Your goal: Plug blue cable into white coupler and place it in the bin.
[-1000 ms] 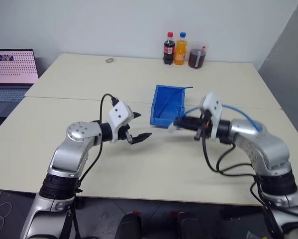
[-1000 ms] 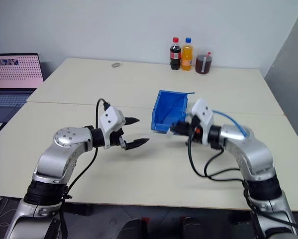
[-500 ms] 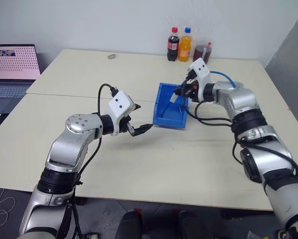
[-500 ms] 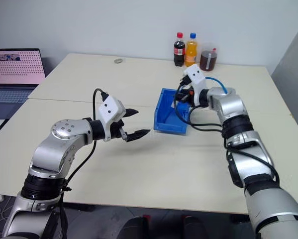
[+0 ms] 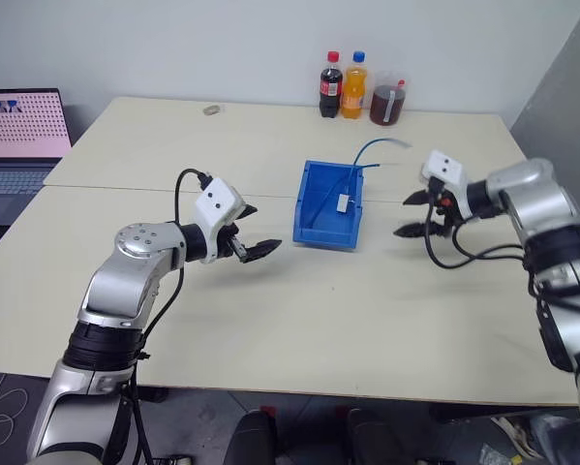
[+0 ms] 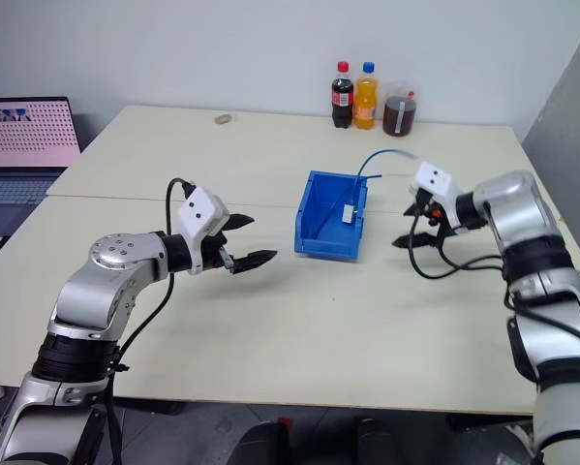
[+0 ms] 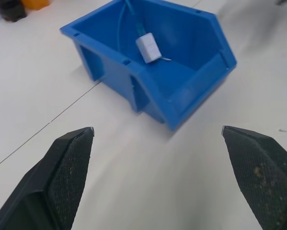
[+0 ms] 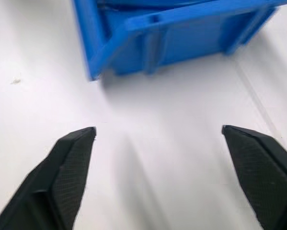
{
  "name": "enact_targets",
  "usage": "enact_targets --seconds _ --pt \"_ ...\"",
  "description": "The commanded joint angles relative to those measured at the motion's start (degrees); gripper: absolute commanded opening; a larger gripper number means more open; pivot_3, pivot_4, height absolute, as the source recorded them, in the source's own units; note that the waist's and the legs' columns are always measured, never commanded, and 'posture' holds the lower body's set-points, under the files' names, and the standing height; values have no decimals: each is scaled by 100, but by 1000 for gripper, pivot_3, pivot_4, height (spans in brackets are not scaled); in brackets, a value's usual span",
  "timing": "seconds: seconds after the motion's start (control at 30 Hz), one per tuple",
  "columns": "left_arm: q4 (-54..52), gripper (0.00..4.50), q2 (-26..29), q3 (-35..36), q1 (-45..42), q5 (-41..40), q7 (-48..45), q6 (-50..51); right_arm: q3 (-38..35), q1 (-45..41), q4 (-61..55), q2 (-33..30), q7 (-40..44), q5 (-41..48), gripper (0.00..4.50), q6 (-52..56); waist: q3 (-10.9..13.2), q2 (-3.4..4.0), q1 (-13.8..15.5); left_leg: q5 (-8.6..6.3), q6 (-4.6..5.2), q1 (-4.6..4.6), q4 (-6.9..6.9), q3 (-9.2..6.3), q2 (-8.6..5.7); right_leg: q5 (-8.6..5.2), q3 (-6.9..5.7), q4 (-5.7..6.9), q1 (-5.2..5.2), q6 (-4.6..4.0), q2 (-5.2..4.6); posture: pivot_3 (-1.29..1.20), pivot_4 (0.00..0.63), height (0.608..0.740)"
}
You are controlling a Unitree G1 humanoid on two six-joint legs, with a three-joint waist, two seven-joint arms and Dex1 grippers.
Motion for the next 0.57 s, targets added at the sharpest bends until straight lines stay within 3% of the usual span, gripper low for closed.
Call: enact_targets --seconds 0.03,0.13,0.23,0.37,0.57 --pt "-149 4500 25 435 218 15 327 -362 -1017 501 -1589 -58 -587 730 4443 775 1 1 -8 0 0 0 1 -3 2 0 -2 2 0 0 0 0 150 740" --pt "-389 4500 105 702 628 -9 524 -375 -1976 1578 -3100 226 -1421 1362 4443 1568 -1 -1 18 0 -1 0 1 -13 2 0 -8 4 5 0 -1 0 150 740" --pt "-480 4500 103 872 814 -204 503 -314 -2352 2225 -4125 564 -2118 1630 4443 1997 -3 -6 36 0 -1 -1 4 -26 3 -1 -19 -1 14 0 -2 0 150 740" --pt "-570 4500 88 923 877 -318 565 -153 -2311 2659 -4779 910 -2918 1587 4443 2215 -1 -5 31 0 -2 -1 8 -22 -2 3 -14 7 10 8 -2 0 150 740" --pt "-715 4500 60 854 889 -555 507 157 -2032 2932 -4959 1089 -3458 1545 4443 2144 -3 -9 29 2 0 5 14 -20 -3 7 -9 7 13 18 1 0 150 740"
